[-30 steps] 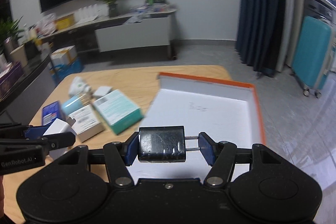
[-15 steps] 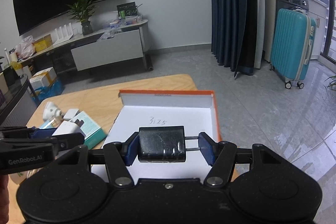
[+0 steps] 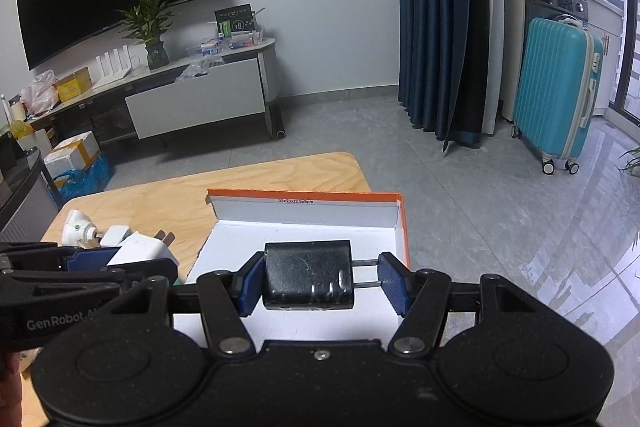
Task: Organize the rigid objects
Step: 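Carry both chargers over the white box with both tools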
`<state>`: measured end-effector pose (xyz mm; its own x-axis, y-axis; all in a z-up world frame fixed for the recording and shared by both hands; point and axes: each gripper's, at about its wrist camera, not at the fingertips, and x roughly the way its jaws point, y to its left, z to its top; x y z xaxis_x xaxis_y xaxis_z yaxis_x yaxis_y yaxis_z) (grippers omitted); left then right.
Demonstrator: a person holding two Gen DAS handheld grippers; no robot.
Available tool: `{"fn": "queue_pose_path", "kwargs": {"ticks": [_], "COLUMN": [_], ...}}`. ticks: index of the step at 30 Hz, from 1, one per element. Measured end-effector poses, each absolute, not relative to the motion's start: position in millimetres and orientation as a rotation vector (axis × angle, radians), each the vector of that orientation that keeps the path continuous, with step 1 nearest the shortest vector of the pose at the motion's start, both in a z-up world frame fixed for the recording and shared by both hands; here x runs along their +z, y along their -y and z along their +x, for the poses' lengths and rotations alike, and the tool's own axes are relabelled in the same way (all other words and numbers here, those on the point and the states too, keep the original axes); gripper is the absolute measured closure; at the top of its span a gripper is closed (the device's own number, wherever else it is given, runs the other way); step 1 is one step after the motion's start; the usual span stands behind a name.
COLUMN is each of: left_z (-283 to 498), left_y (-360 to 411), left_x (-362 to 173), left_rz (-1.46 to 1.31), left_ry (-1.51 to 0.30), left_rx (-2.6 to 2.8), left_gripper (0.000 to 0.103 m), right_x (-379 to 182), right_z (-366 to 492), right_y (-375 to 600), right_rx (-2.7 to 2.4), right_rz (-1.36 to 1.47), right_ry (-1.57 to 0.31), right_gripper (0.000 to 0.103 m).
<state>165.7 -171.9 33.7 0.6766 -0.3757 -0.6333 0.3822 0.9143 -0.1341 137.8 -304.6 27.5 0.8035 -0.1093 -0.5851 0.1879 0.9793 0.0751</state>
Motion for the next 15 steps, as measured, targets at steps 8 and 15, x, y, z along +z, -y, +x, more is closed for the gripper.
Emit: {"fn": "queue_pose_path", "kwargs": {"ticks": [8, 15], "left_z": [177, 187], "left_y": [177, 180], "left_x": [29, 23], "left_rz": [0.003, 0.007], "left_ry": [-0.726, -0.744], "left_rx": [-0.43, -0.429], "left_gripper": [0.062, 0.062], "right_x": [23, 18], "right_z": [158, 174], "right_y": [310, 314], "right_rx": [-0.166, -0.177], "right_rz": [0.126, 0.126], "right_ry": [-0.643, -0.663], "right_gripper": [0.031, 0.03]}}
